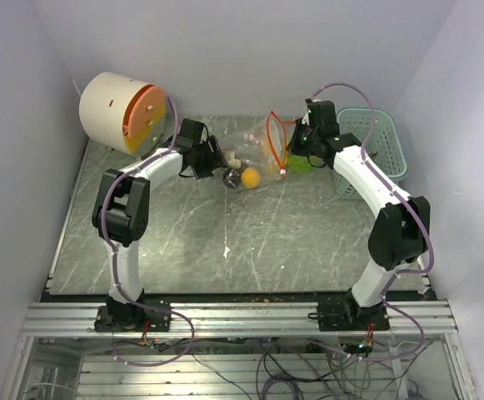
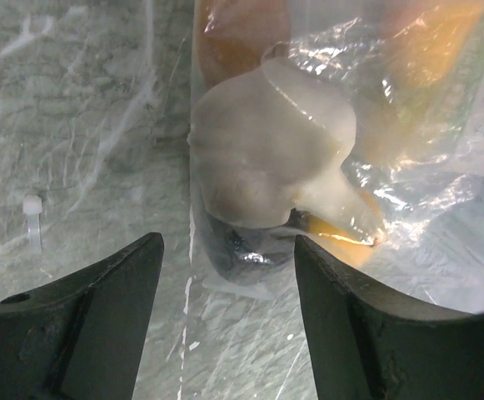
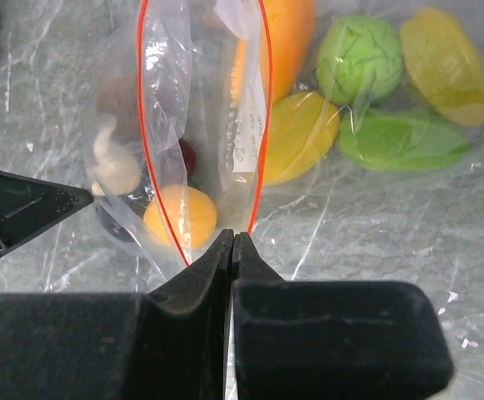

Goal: Open the zip-top bag and remove the fake food
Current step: Adjust the zipper food storage bag at the center of the board.

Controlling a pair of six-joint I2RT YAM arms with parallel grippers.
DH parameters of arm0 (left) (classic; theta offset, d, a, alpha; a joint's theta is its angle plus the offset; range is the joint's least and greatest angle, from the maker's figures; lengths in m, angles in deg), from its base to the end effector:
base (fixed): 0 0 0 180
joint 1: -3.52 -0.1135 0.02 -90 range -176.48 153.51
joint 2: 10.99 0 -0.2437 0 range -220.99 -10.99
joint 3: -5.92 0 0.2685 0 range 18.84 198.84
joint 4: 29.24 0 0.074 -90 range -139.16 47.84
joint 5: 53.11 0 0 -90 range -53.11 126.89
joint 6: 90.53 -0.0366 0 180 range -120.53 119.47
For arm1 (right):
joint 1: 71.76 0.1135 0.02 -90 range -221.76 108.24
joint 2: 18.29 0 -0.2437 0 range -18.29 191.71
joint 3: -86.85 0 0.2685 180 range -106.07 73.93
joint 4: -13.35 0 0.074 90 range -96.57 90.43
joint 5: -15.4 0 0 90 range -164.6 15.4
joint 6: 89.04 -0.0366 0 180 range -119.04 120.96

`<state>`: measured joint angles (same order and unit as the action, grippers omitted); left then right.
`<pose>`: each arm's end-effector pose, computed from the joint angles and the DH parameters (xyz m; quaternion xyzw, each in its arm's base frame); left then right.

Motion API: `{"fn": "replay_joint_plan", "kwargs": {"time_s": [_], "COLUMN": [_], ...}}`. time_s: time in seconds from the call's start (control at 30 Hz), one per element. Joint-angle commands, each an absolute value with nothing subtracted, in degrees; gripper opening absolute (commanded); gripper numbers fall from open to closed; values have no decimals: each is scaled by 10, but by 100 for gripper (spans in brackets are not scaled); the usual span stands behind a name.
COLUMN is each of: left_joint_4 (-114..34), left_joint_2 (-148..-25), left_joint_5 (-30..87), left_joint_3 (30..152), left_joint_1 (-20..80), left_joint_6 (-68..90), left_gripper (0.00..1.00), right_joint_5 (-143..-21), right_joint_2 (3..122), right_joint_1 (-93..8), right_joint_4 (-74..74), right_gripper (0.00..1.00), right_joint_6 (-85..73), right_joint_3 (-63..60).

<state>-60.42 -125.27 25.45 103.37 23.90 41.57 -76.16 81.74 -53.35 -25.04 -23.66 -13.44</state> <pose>0.4200 -0.1638 0.1762 -0.1400 0.9191 -0.2644 0.2566 0.3962 0.1329 0.2864 0.0428 0.8982 0.1718 0.4023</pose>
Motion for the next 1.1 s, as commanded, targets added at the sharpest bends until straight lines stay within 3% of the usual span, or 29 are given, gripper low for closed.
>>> {"fn": "replay_joint_plan", "kwargs": {"time_s": [0.0, 0.33, 0.5, 0.6, 0.8, 1.07], "left_joint_4": [-553, -504, -477, -483, -496, -546], "left_joint_2": [-1262, -1314, -1332, -1337, -1337, -1307], "left_joint_5": [236, 215, 202, 204, 204, 219], "left_joint_3": [1031, 1037, 1043, 1055, 1073, 1079], "left_joint_1": [237, 235, 233, 233, 233, 235], "left_joint_6": [426, 432, 439, 441, 436, 386], "left_gripper": [74, 57, 28, 18, 7, 7], "right_joint_5": [-758, -868, -924, -937, -907, -956], "right_joint_2": [799, 865, 909, 931, 907, 897], "right_joint_1": [-539, -567, -574, -575, -574, -564], "right_joint_4": [-213, -140, -124, -143, -149, -116], "right_gripper": [0, 0, 3, 4, 3, 1], "right_joint_6": [-229, -241, -241, -243, -223, -237], "right_joint_3": [-135, -162, -184, -215, -237, -197]}}
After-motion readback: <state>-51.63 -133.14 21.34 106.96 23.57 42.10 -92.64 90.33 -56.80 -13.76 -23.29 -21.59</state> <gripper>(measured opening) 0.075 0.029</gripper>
